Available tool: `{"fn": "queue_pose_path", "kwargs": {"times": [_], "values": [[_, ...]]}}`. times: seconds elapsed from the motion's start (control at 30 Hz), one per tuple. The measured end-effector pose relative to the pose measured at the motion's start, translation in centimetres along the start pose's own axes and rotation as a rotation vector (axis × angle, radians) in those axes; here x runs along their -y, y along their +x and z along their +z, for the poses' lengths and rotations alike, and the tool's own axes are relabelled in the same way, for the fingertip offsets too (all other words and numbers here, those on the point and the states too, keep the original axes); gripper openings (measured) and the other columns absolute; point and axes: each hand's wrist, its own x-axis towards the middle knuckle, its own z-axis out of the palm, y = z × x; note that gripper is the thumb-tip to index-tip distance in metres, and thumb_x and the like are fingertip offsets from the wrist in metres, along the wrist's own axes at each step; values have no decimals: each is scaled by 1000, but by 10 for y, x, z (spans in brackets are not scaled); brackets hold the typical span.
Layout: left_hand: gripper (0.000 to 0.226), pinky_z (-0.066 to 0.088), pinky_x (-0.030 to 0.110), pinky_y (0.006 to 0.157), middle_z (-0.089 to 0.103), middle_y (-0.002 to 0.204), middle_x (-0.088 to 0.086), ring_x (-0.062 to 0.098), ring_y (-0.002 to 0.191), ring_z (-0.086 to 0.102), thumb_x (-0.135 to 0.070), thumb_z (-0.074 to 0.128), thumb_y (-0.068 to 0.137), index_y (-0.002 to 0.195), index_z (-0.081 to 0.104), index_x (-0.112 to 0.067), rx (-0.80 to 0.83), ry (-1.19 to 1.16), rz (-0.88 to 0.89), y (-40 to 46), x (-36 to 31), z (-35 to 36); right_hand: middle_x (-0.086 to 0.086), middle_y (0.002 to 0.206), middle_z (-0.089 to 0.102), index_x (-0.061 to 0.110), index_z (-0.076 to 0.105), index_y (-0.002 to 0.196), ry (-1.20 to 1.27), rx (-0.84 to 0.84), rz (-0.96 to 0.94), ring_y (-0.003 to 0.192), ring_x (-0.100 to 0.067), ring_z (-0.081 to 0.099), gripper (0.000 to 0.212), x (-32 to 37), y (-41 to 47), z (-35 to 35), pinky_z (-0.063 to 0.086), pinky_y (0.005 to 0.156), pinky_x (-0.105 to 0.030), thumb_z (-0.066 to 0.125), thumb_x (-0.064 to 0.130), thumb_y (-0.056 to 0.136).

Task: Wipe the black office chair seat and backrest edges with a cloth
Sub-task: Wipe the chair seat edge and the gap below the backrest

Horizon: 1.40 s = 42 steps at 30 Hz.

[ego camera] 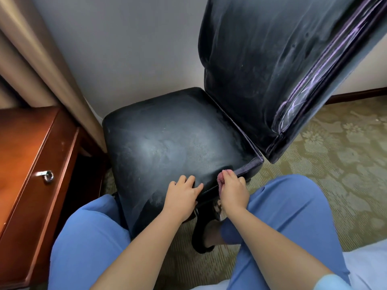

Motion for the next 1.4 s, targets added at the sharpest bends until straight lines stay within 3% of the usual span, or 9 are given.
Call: {"fn": "queue_pose_path", "kwargs": {"times": [0.2, 0.33, 0.4, 0.47, 0.57, 0.67, 1.03, 1.23, 1.4], "values": [[67, 33, 35, 92, 38, 136, 1, 22, 126, 36, -52, 59, 85, 142, 38, -25, 75, -9, 17, 30, -4, -9, 5, 96, 53, 25, 46, 77, -40, 56, -9, 80, -19, 35, 22, -11, 24, -17, 25, 55, -31, 48, 6, 87], [49, 37, 33, 86, 48, 130, -1, 22, 120, 47, -48, 60, 86, 126, 54, -20, 110, -69, 23, 48, -8, -22, 0, 67, 45, 16, 34, 60, 61, 177, 22, 72, -28, 41, 23, -18, 43, -43, 23, 46, -33, 44, 0, 74], [45, 40, 33, 85, 51, 129, -2, 22, 118, 49, -44, 60, 88, 125, 55, -19, 140, -84, 34, 52, -9, -28, -7, 72, 56, 11, 49, 69, 107, 221, 46, 76, -34, 52, 15, -19, 53, -57, 39, 54, -40, 42, -2, 73], [42, 41, 34, 87, 52, 128, -3, 22, 119, 50, -39, 58, 90, 127, 55, -19, 174, -87, 45, 54, -9, -33, -12, 93, 65, 10, 62, 88, 165, 209, 65, 91, -35, 59, 22, -19, 59, -69, 48, 69, -42, 45, 0, 80], [40, 42, 34, 94, 51, 134, -4, 19, 124, 47, -31, 54, 93, 132, 53, -20, 164, -137, 28, 52, -10, -41, -5, 118, 63, 19, 64, 116, 282, 182, 93, 109, -29, 56, 32, -20, 63, -80, 47, 86, -34, 52, 10, 88], [43, 38, 32, 102, 44, 144, -6, 17, 132, 40, -26, 47, 96, 139, 48, -23, 104, -194, -14, 51, -11, -53, -4, 123, 62, 20, 62, 120, 380, 141, 102, 114, -25, 54, 35, -19, 60, -91, 44, 94, -32, 56, 12, 87], [43, 38, 34, 105, 42, 147, -5, 18, 134, 38, -28, 42, 98, 141, 43, -25, 91, -158, -56, 40, -16, -92, -5, 120, 64, 17, 63, 121, 624, -66, 165, 115, -24, 54, 35, -9, 60, -133, 39, 95, -28, 64, 18, 86], [35, 45, 38, 98, 52, 138, 0, 23, 125, 47, -27, 40, 98, 130, 53, -18, 71, -130, -70, 45, -21, -104, -3, 116, 65, 20, 65, 118, 692, -92, 196, 110, -22, 57, 34, -7, 67, -138, 41, 90, -25, 65, 21, 85], [38, 43, 36, 99, 48, 141, -1, 22, 128, 45, -29, 38, 99, 134, 50, -18, 85, -131, -56, 59, -20, -104, -4, 118, 65, 17, 64, 119, 757, -113, 287, 110, -22, 57, 36, -19, 81, -134, 40, 89, -24, 68, 21, 84]]}}
